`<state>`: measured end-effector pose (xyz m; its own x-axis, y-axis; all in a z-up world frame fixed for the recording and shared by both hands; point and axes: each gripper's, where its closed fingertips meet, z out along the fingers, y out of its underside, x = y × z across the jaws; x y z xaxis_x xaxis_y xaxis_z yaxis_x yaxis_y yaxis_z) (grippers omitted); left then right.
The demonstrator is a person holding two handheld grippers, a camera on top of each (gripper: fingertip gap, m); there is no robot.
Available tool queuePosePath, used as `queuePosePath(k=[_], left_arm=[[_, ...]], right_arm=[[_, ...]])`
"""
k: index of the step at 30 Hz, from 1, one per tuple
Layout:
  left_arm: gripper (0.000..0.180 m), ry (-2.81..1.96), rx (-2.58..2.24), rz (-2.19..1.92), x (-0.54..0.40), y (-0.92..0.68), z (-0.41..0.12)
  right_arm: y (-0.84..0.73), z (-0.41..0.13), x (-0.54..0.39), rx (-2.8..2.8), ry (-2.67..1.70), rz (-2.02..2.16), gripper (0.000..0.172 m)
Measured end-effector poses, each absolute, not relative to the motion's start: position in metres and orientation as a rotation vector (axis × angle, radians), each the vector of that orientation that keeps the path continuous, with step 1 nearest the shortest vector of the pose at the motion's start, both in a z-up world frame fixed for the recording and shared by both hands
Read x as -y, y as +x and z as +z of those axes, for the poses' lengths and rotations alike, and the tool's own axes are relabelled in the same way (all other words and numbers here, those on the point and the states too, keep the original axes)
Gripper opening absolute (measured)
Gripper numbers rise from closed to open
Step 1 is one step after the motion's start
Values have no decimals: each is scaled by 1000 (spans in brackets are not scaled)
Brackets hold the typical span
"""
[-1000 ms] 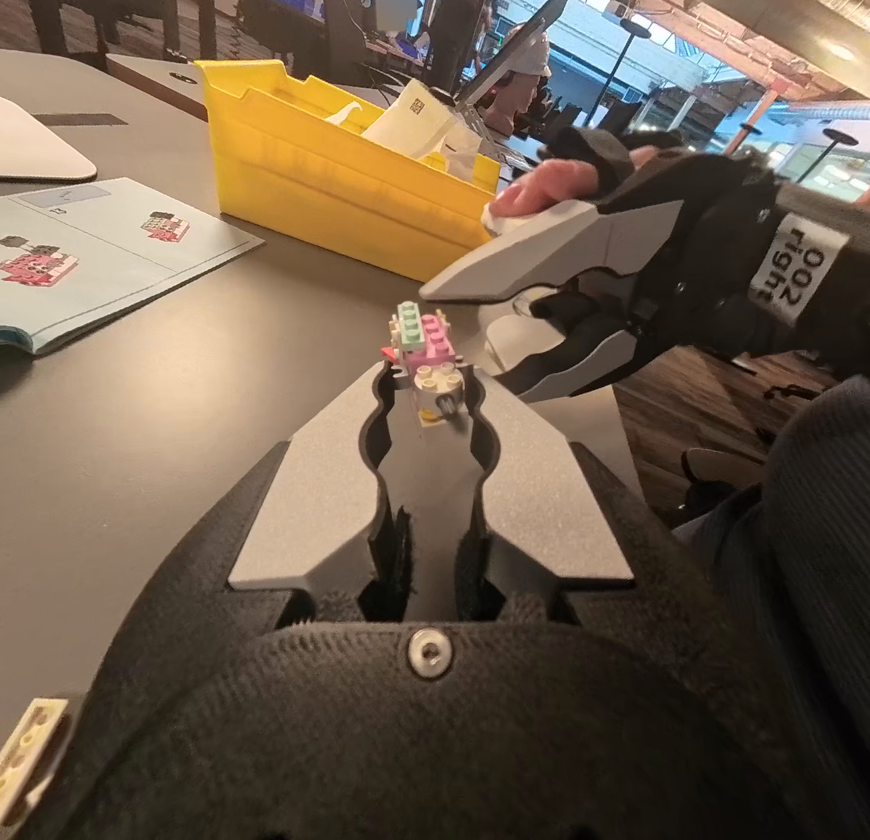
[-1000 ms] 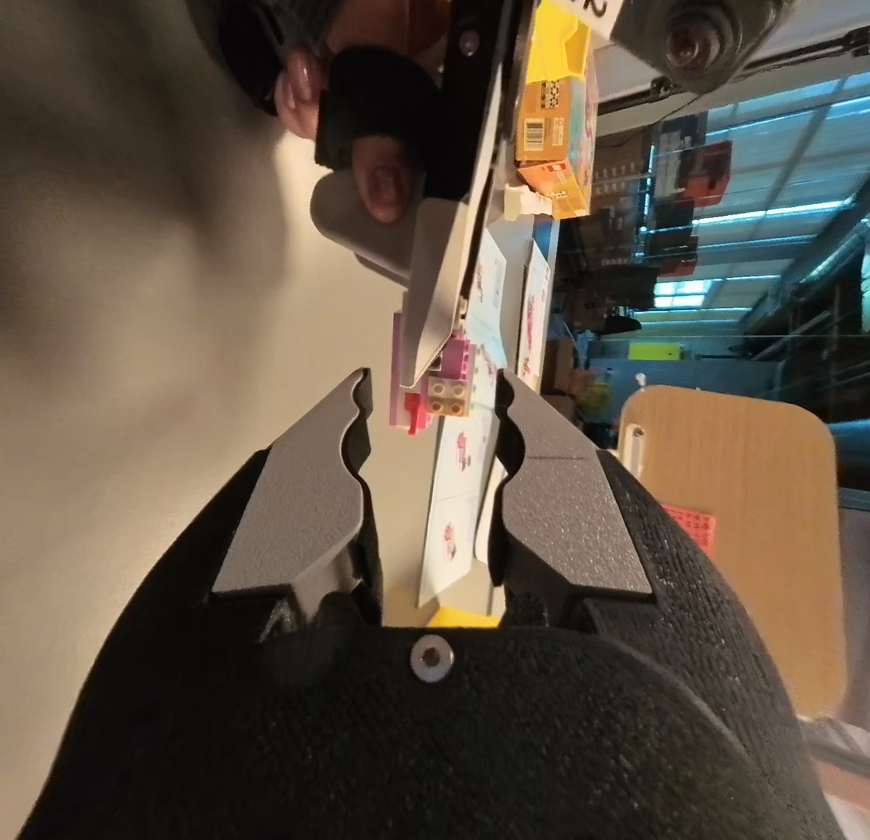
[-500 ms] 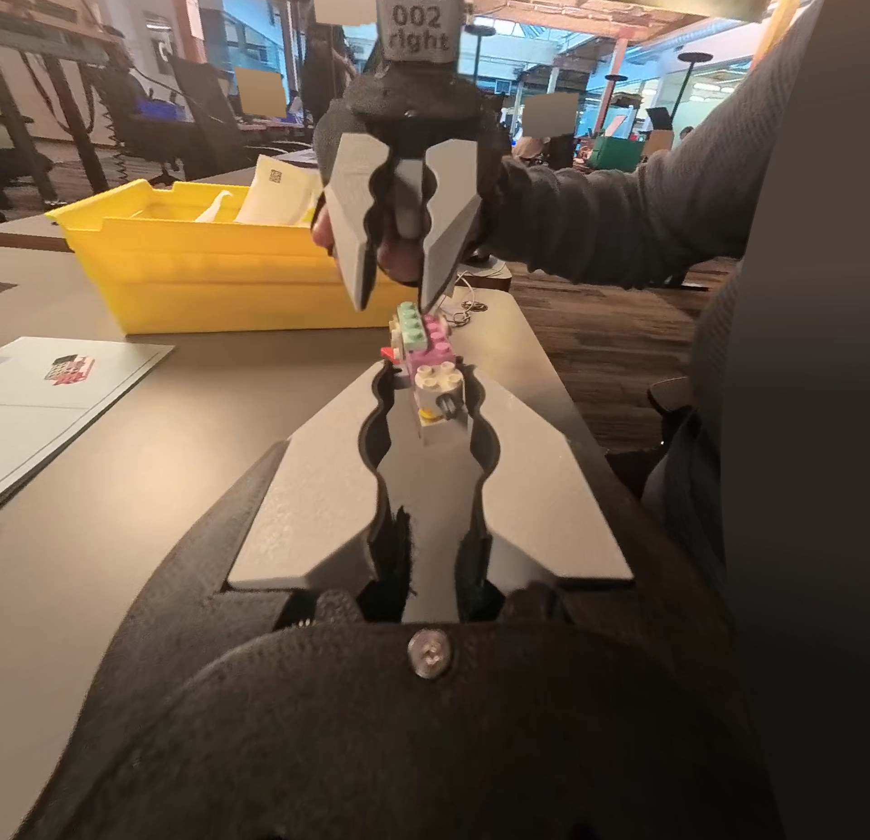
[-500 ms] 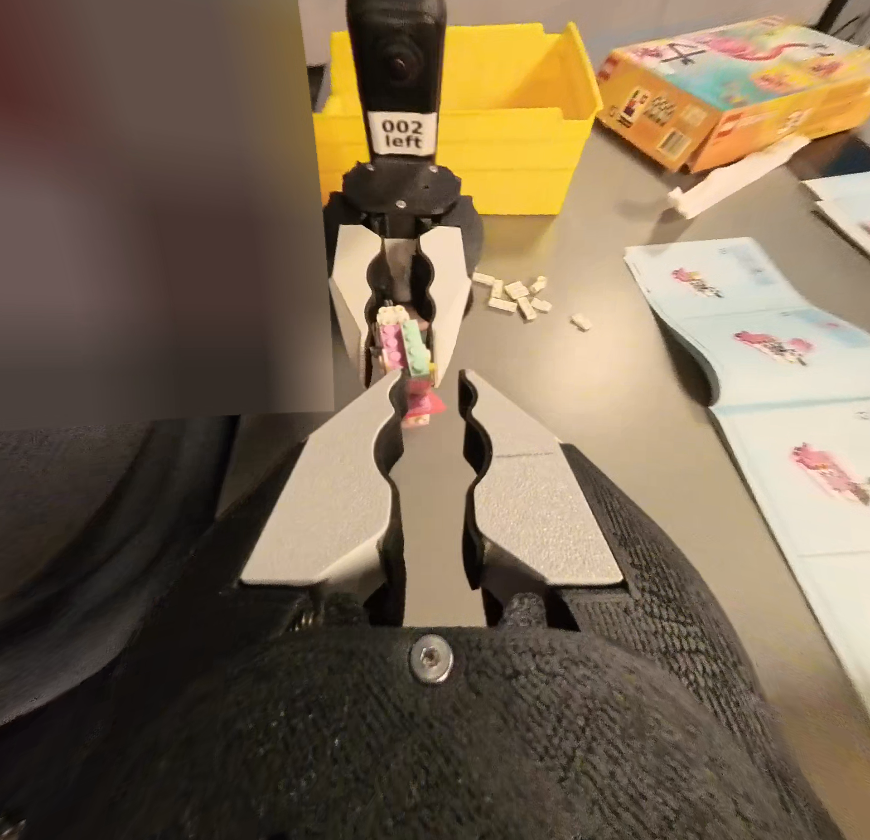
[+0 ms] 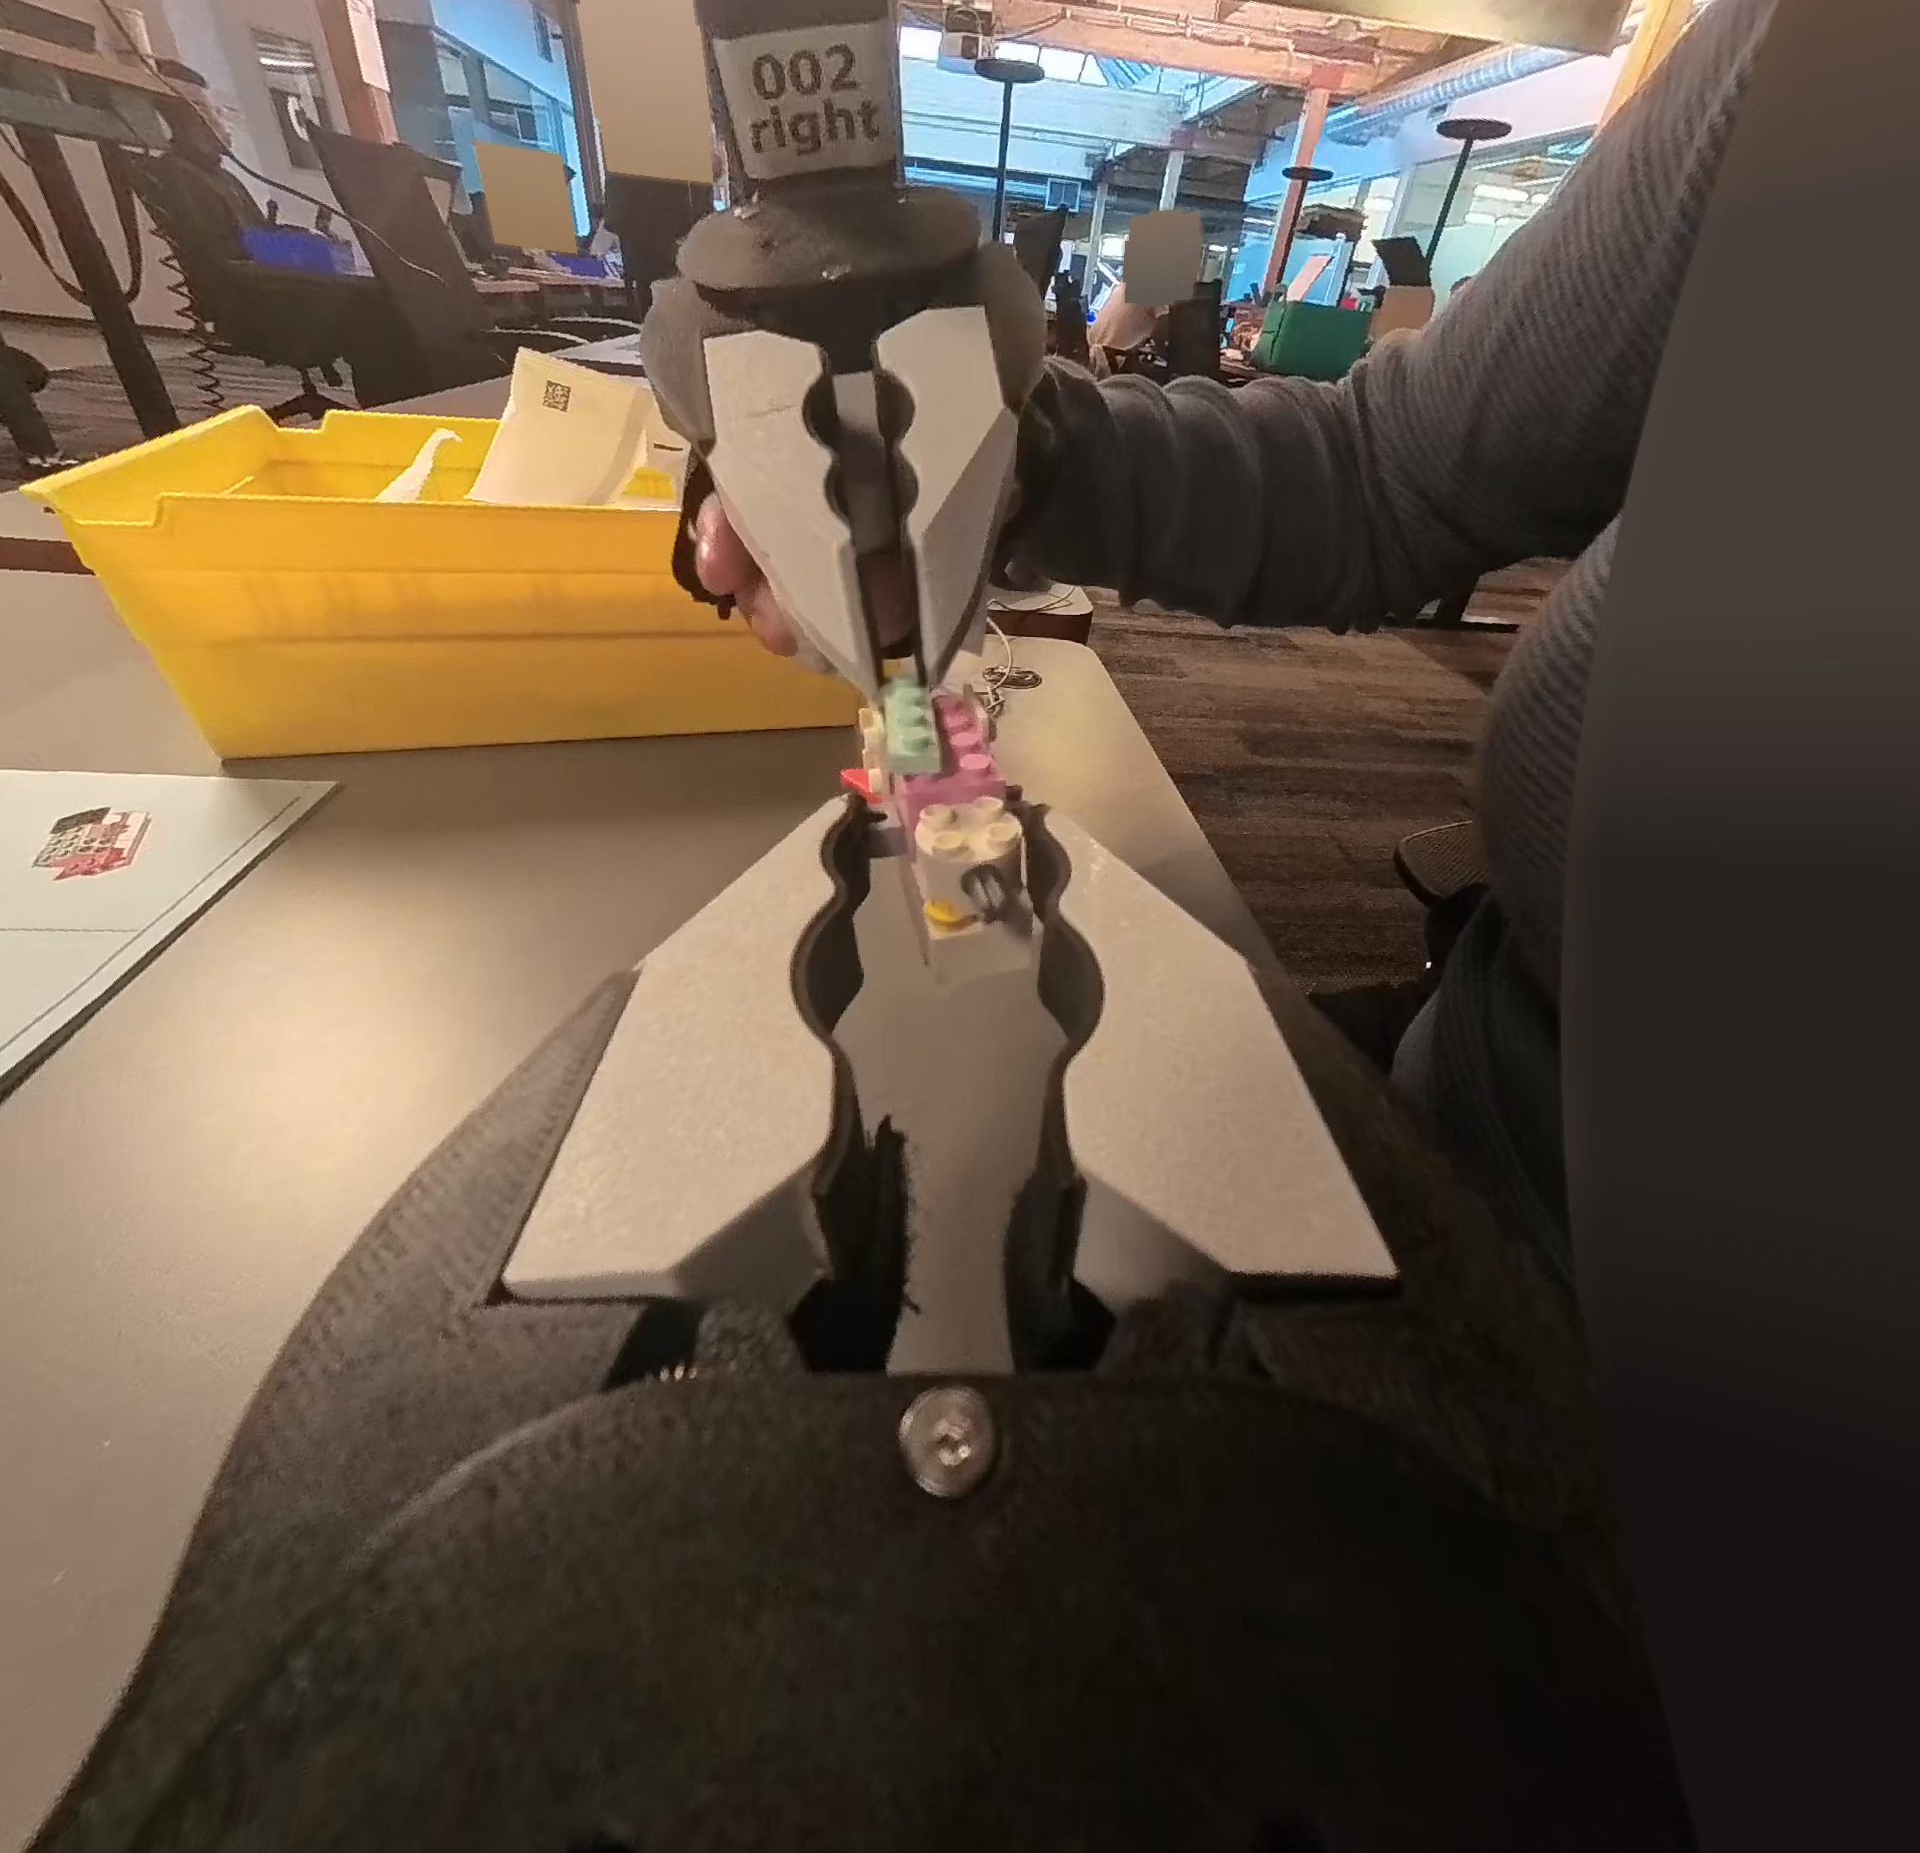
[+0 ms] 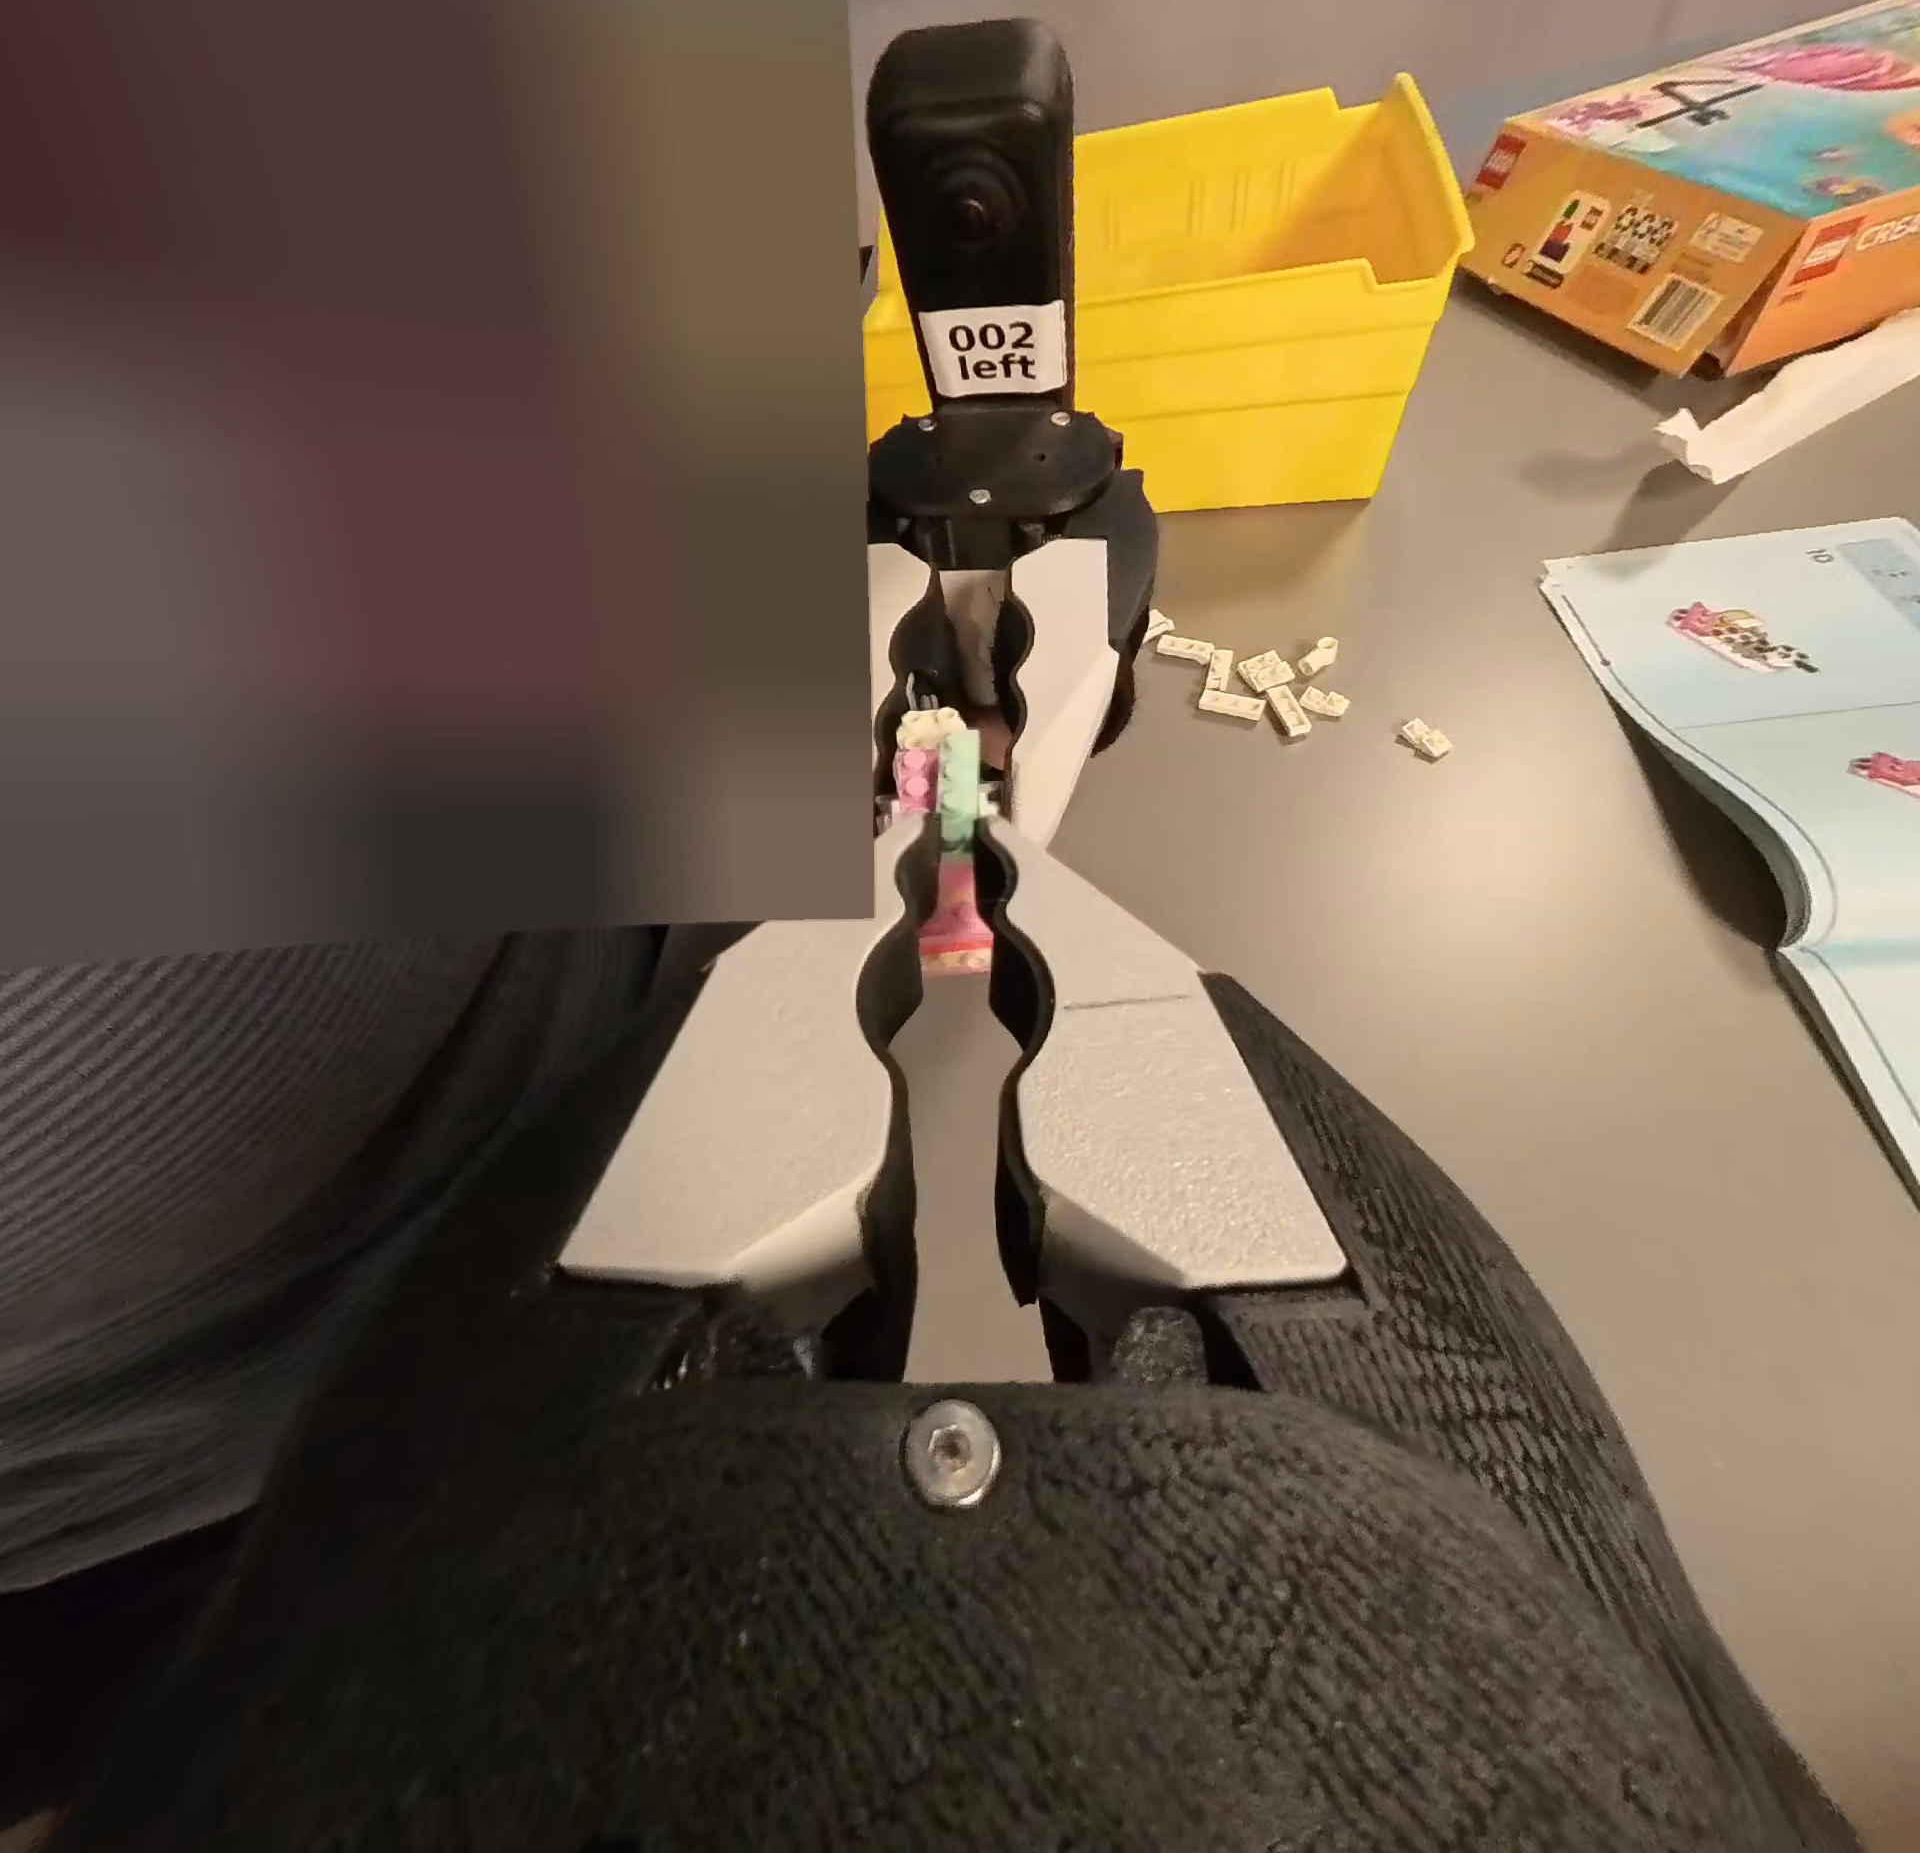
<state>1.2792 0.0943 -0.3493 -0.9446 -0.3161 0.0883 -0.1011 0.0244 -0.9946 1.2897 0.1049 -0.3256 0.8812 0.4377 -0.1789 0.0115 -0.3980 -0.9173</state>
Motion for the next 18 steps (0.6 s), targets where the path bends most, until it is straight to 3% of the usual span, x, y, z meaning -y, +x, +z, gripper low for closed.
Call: queuePosePath(k=[18], left_arm=[[29, -401, -2160, -2047, -90, 1274, -351]], right_arm=[[1279, -325, -99, 433, -1956, 521, 1]])
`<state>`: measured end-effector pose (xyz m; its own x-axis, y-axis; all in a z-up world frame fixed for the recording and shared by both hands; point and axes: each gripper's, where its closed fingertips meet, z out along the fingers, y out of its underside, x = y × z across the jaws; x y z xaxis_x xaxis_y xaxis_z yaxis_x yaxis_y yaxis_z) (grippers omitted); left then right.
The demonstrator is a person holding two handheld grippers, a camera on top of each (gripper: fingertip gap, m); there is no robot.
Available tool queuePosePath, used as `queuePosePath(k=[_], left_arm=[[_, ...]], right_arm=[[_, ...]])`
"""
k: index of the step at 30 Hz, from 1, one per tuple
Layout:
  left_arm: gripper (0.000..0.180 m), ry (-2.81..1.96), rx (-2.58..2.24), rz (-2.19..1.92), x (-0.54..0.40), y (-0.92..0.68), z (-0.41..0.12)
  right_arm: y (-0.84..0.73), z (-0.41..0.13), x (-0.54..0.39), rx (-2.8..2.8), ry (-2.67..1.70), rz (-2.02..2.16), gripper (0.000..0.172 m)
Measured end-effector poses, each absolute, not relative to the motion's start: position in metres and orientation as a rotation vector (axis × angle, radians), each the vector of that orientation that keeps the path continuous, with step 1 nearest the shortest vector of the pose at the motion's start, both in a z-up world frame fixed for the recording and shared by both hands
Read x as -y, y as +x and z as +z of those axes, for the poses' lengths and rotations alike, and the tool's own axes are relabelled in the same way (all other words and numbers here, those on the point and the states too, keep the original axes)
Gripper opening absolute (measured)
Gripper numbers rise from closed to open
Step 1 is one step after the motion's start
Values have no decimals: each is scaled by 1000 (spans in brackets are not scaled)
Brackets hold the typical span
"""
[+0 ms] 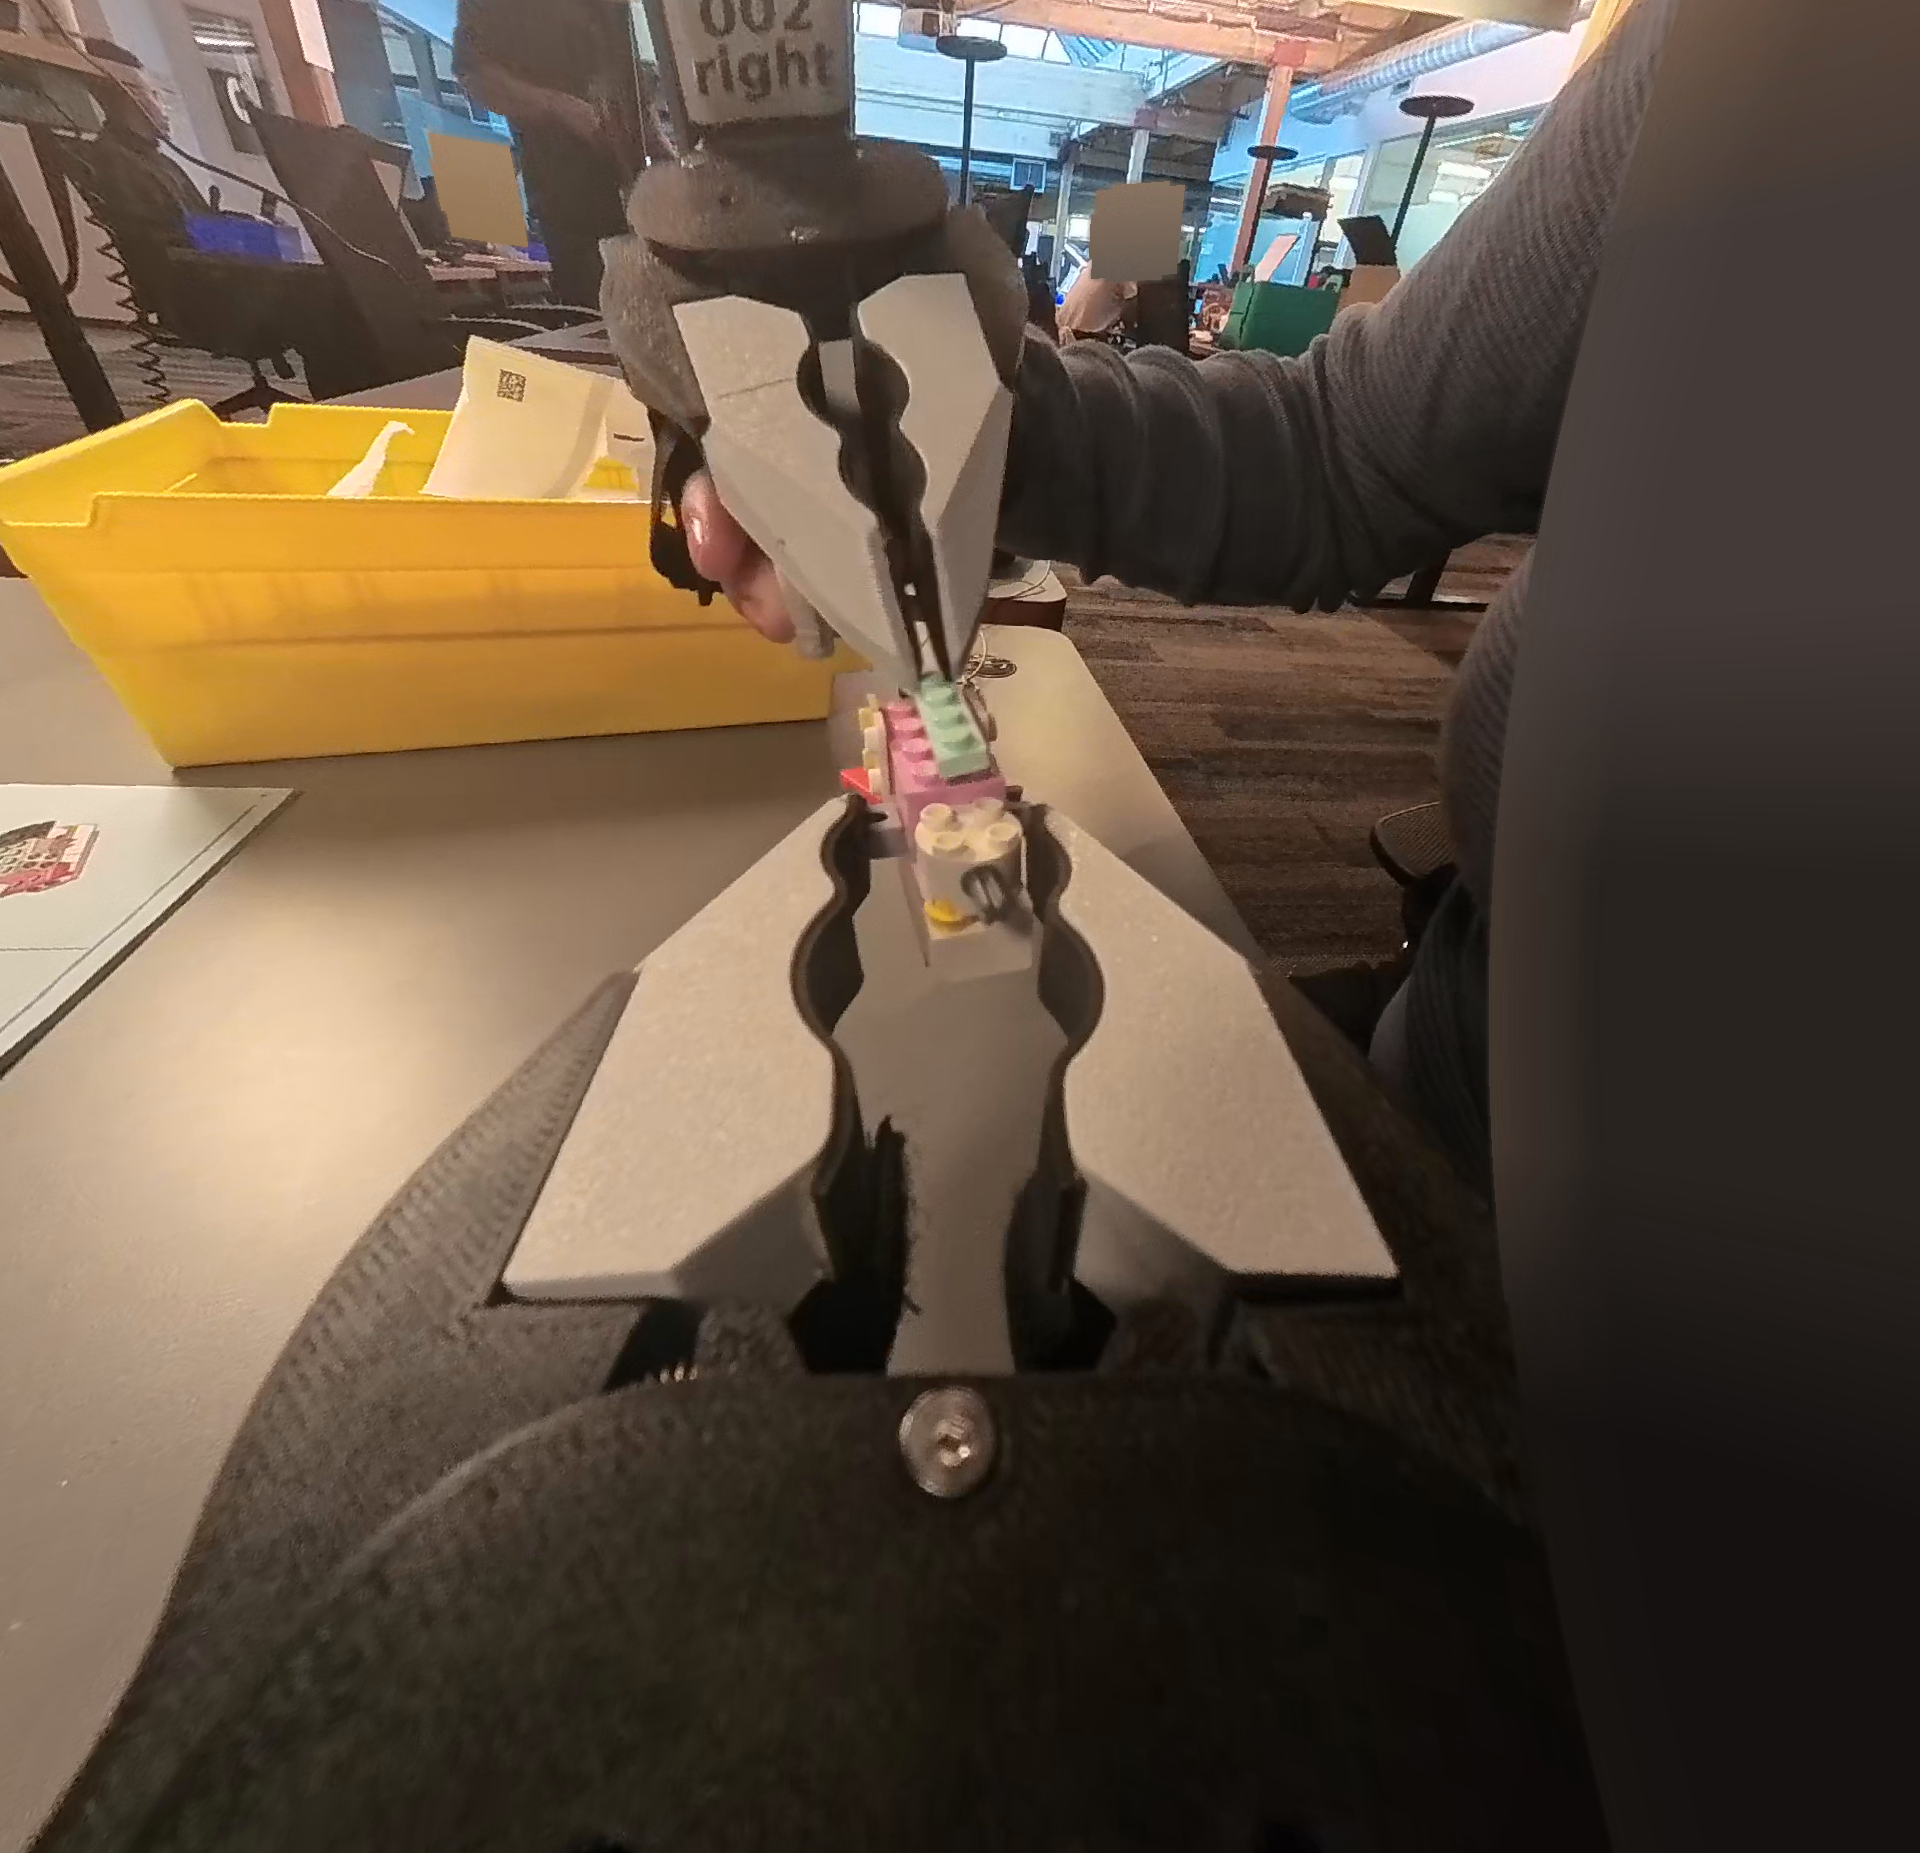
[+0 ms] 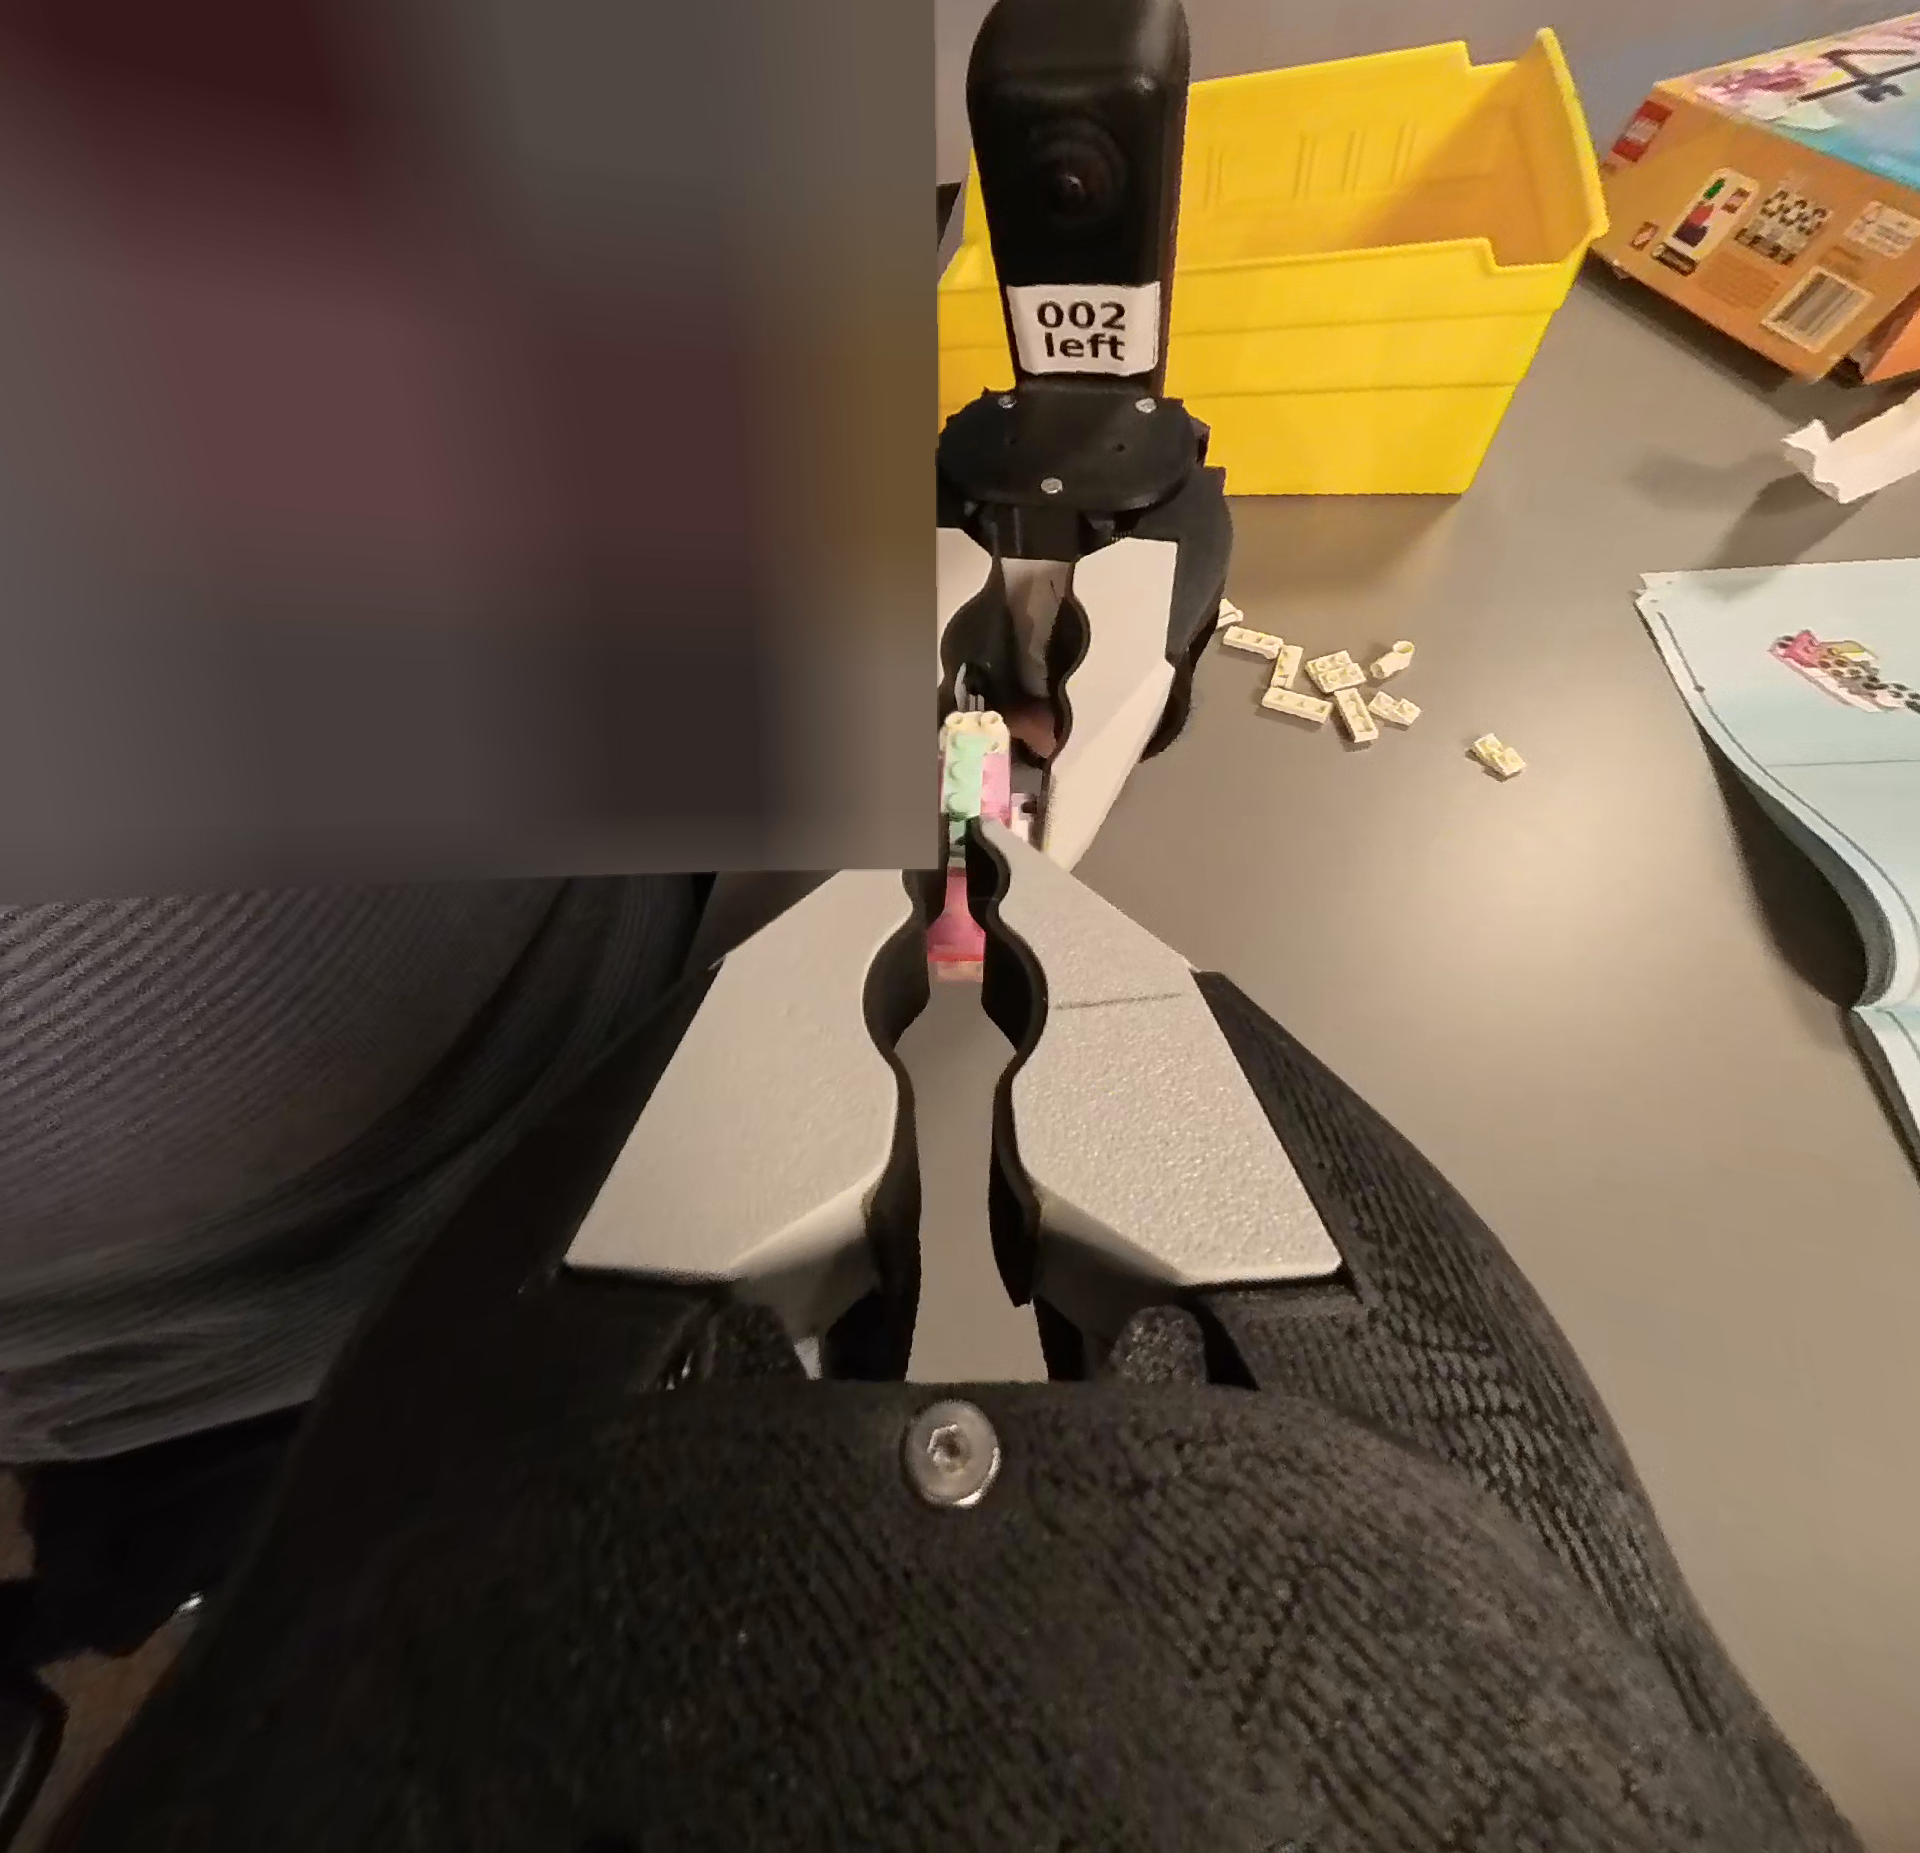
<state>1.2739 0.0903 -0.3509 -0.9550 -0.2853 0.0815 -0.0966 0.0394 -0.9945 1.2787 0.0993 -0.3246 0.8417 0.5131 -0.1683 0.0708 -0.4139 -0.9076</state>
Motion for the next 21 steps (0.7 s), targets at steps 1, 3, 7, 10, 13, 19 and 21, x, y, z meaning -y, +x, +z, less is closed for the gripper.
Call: queuePosePath(k=[1, 3, 7, 10, 13, 19, 21], left_arm=[[29, -400, -2160, -2048, -90, 1274, -351], [29, -397, -2163, -2048, -90, 1273, -351], [29, -405, -2154, -2047, -91, 1275, -350], [29, -448, -2148, -2034, -93, 1279, -352], [29, -491, -2143, -2020, -96, 1284, -353], [29, -559, -2149, -2014, -99, 1290, -356], [29, -597, -2139, -2018, -101, 1293, -356]], right_arm=[[1277, -325, -99, 438, -1959, 530, 1], [1276, -324, -99, 446, -1959, 533, 1], [1277, -320, -98, 443, -1945, 527, 1], [1279, -315, -102, 437, -1922, 452, 10], [1279, -322, -107, 516, -1969, 223, 28], [1286, -338, -114, 902, -2006, -533, 64], [1284, -350, -115, 1029, -2010, -709, 69]])
